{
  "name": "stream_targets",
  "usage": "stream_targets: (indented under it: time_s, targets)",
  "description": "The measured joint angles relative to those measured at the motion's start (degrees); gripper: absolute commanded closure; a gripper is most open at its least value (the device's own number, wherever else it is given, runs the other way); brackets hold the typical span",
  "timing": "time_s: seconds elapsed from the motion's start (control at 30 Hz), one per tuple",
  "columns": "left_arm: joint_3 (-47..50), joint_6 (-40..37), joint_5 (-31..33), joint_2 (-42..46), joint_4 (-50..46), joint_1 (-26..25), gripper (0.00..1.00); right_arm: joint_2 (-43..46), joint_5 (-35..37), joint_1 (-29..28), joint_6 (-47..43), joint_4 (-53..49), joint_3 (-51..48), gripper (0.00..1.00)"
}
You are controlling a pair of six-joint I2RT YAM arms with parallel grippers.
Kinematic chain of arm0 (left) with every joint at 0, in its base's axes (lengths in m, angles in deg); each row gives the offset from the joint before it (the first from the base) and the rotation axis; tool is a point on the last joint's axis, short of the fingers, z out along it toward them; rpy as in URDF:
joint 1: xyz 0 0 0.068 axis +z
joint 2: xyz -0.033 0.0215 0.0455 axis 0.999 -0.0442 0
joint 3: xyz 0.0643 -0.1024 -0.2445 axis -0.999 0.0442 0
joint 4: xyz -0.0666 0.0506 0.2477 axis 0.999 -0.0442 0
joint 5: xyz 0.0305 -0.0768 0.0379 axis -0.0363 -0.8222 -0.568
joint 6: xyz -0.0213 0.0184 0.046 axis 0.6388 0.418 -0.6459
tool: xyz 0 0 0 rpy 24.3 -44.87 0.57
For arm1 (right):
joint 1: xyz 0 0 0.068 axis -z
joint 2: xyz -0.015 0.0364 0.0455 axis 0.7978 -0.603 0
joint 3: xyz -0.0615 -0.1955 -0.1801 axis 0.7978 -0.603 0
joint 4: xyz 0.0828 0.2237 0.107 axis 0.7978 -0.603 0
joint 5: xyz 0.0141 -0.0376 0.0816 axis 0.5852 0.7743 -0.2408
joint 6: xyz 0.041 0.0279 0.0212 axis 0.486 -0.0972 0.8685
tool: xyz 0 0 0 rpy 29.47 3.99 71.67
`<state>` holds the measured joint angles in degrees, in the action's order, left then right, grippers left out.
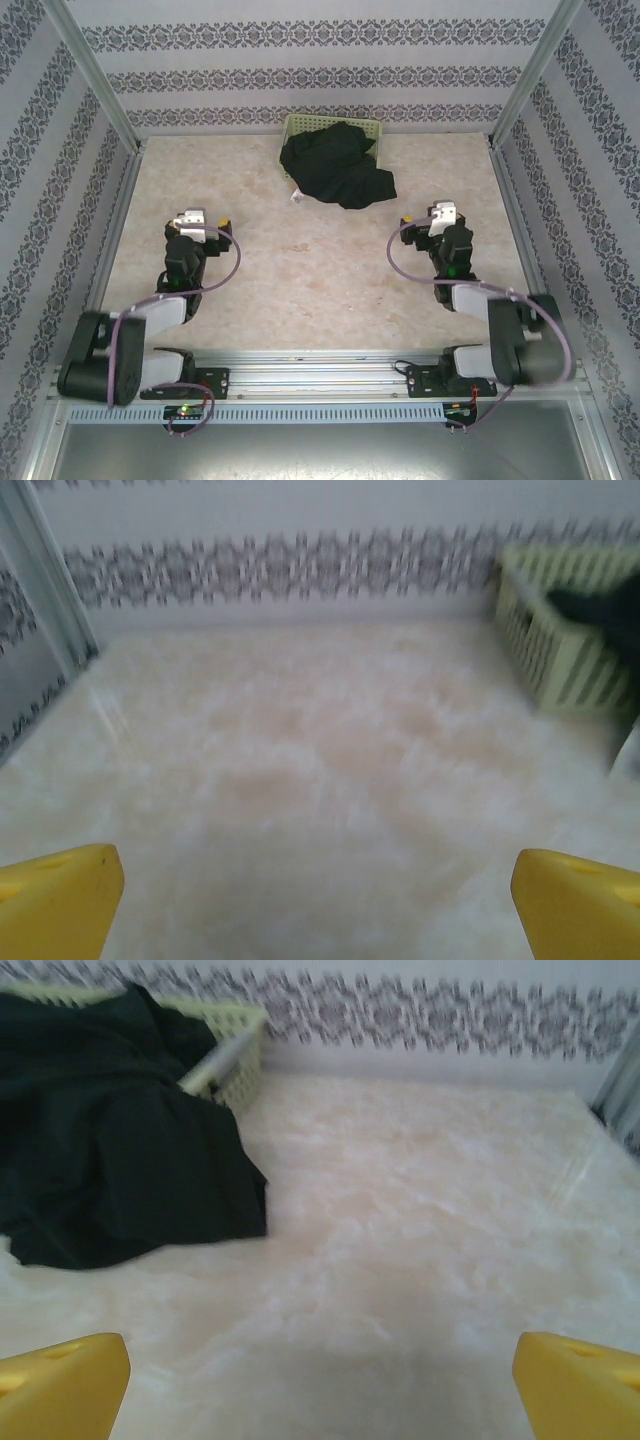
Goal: Fold the inside-out t-shirt
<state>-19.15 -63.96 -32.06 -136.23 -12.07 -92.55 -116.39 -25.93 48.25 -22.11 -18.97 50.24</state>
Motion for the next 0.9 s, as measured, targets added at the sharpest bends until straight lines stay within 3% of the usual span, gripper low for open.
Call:
stream_targets:
  time_s: [0.13, 0.27, 0.33, 0.43, 0.57, 0.7, 0.9]
  targets:
    - [-5.88, 10.62, 1.38, 10.49, -9.7, -0.22, 0.0, 13.35, 2.67, -2.25, 4.22, -12.41, 2.97, 0.02]
    - [-19.87, 27.34, 4.94, 11.67, -31.95, -0.2, 0.0, 21.94, 9.25, -0.07, 19.04, -32.11, 14.36, 0.02]
    - [-23.63, 32.09, 4.96, 11.54, -38.69, -0.11, 0.0, 25.79, 8.81, 2.47, 23.47, -35.23, 15.96, 0.02]
    - [-21.81, 36.46, 3.28, 13.0, -43.43, -0.07, 0.0, 29.94, 7.69, 4.48, 27.19, -36.65, 13.64, 0.02]
    - [-12.9, 39.58, -1.25, 16.11, -45.09, 0.37, 0.0, 25.7, 7.08, 3.52, 28.28, -41.4, 13.64, 0.02]
    - [-11.37, 39.08, -6.45, 14.93, -47.17, 0.7, 0.0, 16.74, 7.82, -2.25, 26.88, -44.85, 17.44, 0.02]
    - [-12.61, 37.07, -14.45, 10.32, -46.9, 0.7, 0.0, -0.44, 9.94, -12.11, 23.85, -47.19, 32.94, 0.02]
